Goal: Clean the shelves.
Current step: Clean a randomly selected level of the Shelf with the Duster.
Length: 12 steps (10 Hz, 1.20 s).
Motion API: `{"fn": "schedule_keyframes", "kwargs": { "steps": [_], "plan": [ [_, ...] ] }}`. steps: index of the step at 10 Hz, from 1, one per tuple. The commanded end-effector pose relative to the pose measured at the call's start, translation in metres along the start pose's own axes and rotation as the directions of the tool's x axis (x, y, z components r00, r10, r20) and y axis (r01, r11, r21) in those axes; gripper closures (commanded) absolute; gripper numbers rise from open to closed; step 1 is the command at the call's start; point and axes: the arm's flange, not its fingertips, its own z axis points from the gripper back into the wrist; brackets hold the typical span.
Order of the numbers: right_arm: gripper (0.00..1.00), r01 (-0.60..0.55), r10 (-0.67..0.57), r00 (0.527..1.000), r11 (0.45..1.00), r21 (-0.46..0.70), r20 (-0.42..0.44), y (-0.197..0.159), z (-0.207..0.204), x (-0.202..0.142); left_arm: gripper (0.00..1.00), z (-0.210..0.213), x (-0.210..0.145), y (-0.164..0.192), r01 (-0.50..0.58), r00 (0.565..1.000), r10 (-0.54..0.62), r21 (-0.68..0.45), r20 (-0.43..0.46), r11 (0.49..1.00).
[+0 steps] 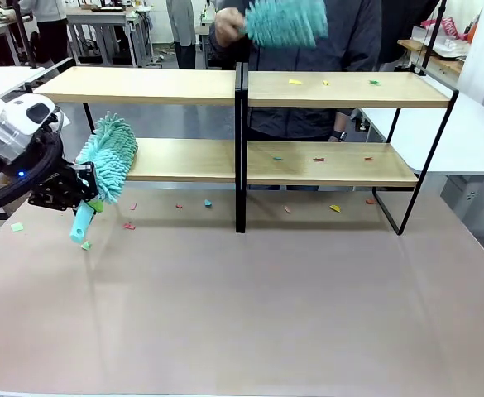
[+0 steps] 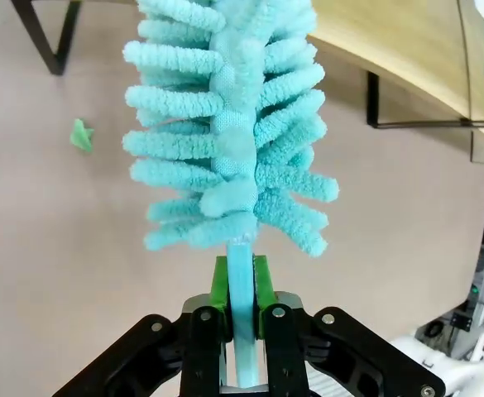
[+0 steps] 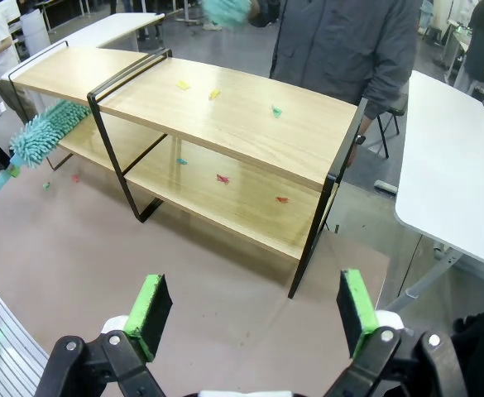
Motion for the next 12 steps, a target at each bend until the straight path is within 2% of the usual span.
{"fn": "schedule_keyframes", "kwargs": {
  "steps": [1,3,4,5,7,8,9,11,12],
  "plan": [
    [0.00,-0.009,0.009,1.000,1.000,0.001,0.004,-0.001,0.000,0.000,0.87,0.007,-0.003,-0.011,-0.109,0.994,0.109,0.025,-0.016,0.994],
    [0.00,-0.009,0.009,1.000,1.000,0.001,0.004,-0.001,0.000,0.000,0.87,0.012,-0.014,-0.014,-0.240,0.970,0.242,0.039,-0.026,0.970],
    [0.00,-0.009,0.009,1.000,1.000,0.001,0.004,-0.001,0.000,0.000,0.87,0.012,-0.019,-0.018,-0.364,0.931,0.363,0.064,0.029,0.929],
    [0.00,-0.009,0.009,1.000,1.000,0.001,0.004,-0.001,0.000,0.000,0.87,0.008,-0.022,-0.021,-0.485,0.874,0.477,0.099,0.093,0.869],
    [0.00,-0.009,0.009,1.000,1.000,0.001,0.004,-0.001,0.000,0.000,0.87,0.005,-0.021,-0.026,-0.608,0.786,0.592,0.053,0.178,0.792],
    [0.00,-0.009,0.009,1.000,1.000,0.001,0.004,-0.001,0.000,0.000,0.87,0.008,-0.021,-0.030,-0.631,0.764,0.620,0.002,0.179,0.776],
    [0.00,-0.009,0.009,1.000,1.000,0.001,0.004,-0.001,0.000,0.000,0.87,0.008,-0.025,-0.032,-0.593,0.794,0.586,-0.006,0.159,0.805],
    [0.00,-0.009,0.009,1.000,1.000,0.001,0.004,-0.001,0.000,0.000,0.87,0.006,-0.026,-0.029,-0.547,0.828,0.539,0.011,0.157,0.837],
    [0.00,-0.009,0.009,1.000,1.000,0.001,0.004,-0.001,0.000,0.000,0.87,0.009,-0.030,-0.027,-0.458,0.884,0.455,0.003,0.109,0.889]
  ]
}}
